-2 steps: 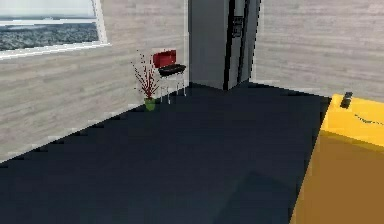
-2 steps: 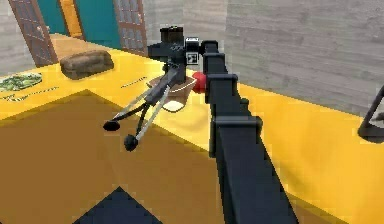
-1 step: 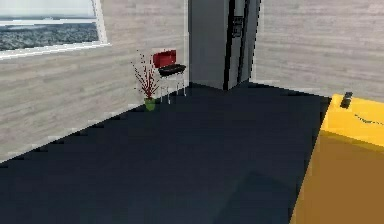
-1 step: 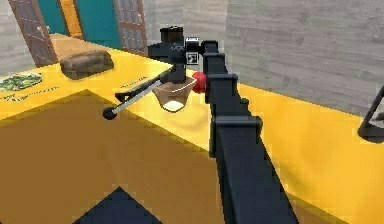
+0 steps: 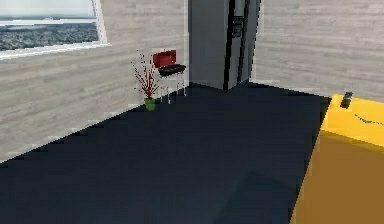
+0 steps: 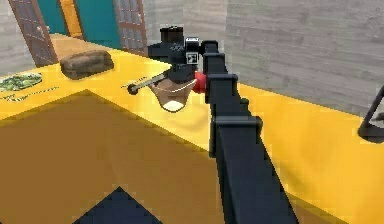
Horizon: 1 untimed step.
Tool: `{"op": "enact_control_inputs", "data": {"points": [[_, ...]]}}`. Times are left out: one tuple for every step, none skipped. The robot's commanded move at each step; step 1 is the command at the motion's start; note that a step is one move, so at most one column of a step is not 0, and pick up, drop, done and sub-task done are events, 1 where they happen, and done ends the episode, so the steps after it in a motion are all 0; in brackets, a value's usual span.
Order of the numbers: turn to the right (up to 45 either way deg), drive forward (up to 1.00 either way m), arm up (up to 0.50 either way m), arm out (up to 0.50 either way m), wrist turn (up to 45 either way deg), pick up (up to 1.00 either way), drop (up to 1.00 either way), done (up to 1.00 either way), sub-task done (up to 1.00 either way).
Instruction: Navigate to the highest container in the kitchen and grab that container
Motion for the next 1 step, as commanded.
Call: {"op": "enact_control_inputs", "data": {"points": [[0.0,0.00,0.00,0.00,36.0,0.00,0.00,0.00,0.00]]}}
